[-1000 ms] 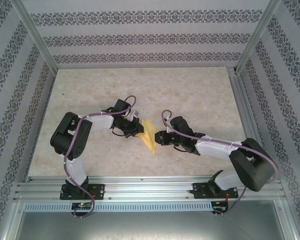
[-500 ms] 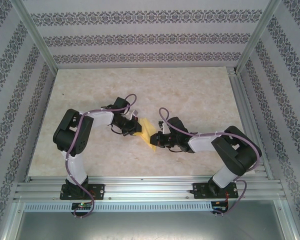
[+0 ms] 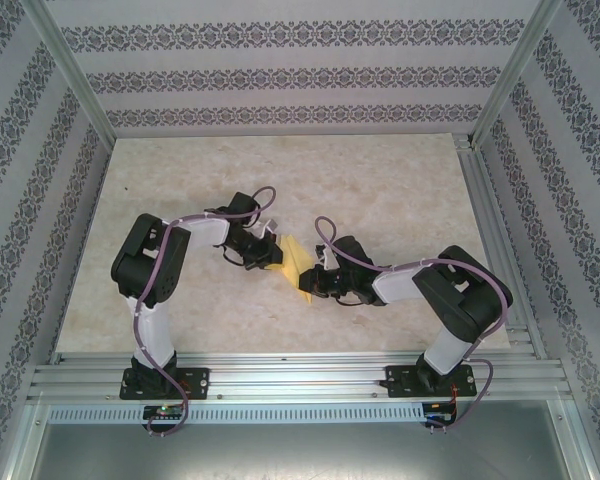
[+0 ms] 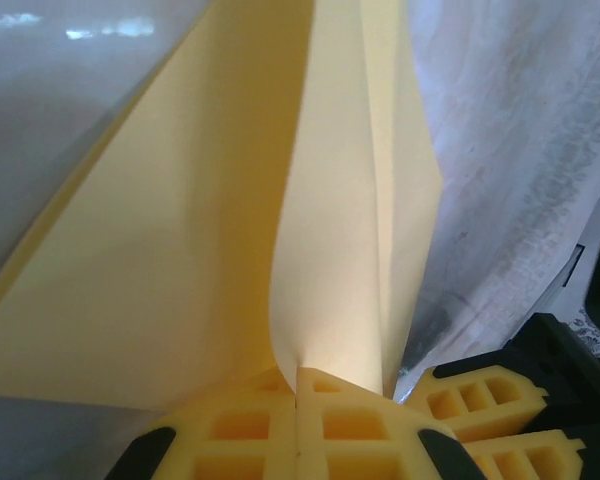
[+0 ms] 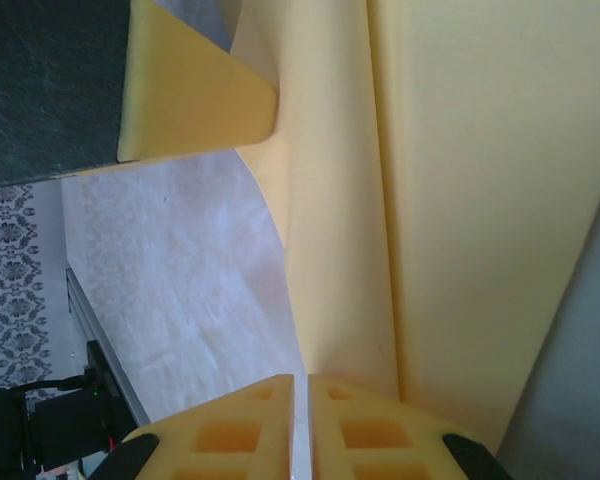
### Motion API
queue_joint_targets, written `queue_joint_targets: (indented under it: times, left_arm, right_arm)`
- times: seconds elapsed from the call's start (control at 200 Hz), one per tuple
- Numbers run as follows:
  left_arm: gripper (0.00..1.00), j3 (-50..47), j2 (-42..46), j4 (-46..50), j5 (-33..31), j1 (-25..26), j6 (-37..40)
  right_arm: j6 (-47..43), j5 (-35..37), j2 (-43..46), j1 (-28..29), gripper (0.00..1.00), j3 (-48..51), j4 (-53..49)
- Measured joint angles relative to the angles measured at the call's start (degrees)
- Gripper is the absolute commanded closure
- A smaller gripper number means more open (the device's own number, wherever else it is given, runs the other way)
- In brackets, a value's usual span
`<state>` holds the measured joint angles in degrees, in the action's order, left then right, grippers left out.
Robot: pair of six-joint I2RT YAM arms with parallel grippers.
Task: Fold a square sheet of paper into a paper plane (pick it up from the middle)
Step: Fold the wing for the fifth time at the center of the table.
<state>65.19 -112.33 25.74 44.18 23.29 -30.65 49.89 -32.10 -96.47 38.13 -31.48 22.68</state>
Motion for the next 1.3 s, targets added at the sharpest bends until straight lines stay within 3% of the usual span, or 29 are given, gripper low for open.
queue_joint_targets:
  times: [0.47,0.949,1.299]
  left_arm:
    - [1.00,3.2,-4.1,1.2,1.5,0.0,2.0]
    - [1.00,4.6,-5.6,1.6,3.5,-0.4,2.6]
    - [1.00,5.1,-5.9,2.4,3.6,-0.4,3.3]
  right_arm:
    - [-0.7,0.9,-1.3,0.0,0.87,-0.2,-1.4]
    - [-5.9,3.3,-0.2,0.0,0.89,-4.9,-15.0]
    - [-6.6,3.7,-0.2,0.1,0.91,-5.1,-16.3]
